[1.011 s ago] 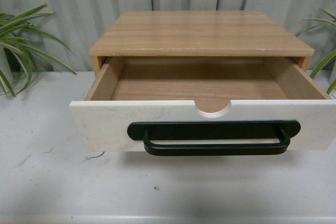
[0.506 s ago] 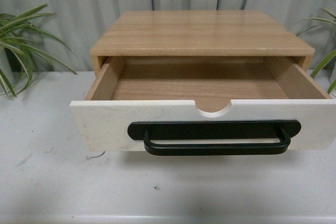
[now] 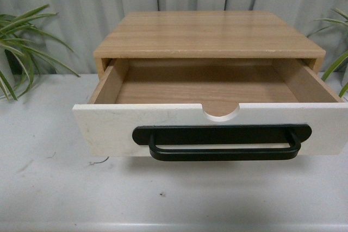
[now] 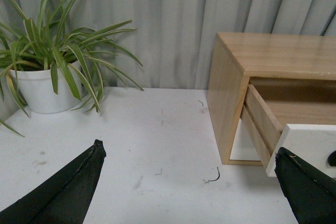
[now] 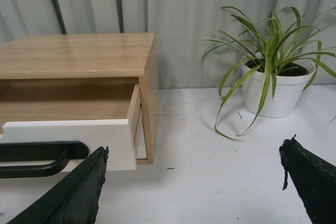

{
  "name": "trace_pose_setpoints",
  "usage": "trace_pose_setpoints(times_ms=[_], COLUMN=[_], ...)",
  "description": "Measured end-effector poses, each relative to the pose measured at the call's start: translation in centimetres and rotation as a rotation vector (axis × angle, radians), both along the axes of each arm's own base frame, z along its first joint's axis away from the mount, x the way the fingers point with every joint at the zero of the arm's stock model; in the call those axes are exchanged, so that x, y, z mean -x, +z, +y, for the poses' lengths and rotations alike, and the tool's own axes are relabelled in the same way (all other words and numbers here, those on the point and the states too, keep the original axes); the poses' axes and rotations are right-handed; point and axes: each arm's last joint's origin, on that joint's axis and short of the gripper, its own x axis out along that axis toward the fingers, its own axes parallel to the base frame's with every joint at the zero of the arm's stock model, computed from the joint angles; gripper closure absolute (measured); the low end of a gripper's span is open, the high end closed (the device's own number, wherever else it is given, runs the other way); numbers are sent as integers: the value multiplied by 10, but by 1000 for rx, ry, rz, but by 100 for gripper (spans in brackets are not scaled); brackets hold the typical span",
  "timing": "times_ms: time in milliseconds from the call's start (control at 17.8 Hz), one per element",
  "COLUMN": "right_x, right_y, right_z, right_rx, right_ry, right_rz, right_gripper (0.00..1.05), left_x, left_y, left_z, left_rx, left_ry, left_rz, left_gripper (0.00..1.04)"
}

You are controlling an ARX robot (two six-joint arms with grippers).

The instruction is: Pull drawer

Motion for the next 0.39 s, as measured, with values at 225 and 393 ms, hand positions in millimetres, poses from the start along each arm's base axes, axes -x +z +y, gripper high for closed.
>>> trace_pose_setpoints(times_ms=[225,393], right_x=[0,0], right_y=[0,0], right_z=[0,0], right_rx=[0,0], right_ry=[0,0], right_rz=[0,0], right_gripper=[6,6], left_x=[0,0], left_y=[0,0], left_z=[0,0], left_rx=[-1,-1], left_ry=[0,0], left_rz=[0,0], left_gripper=[7,7])
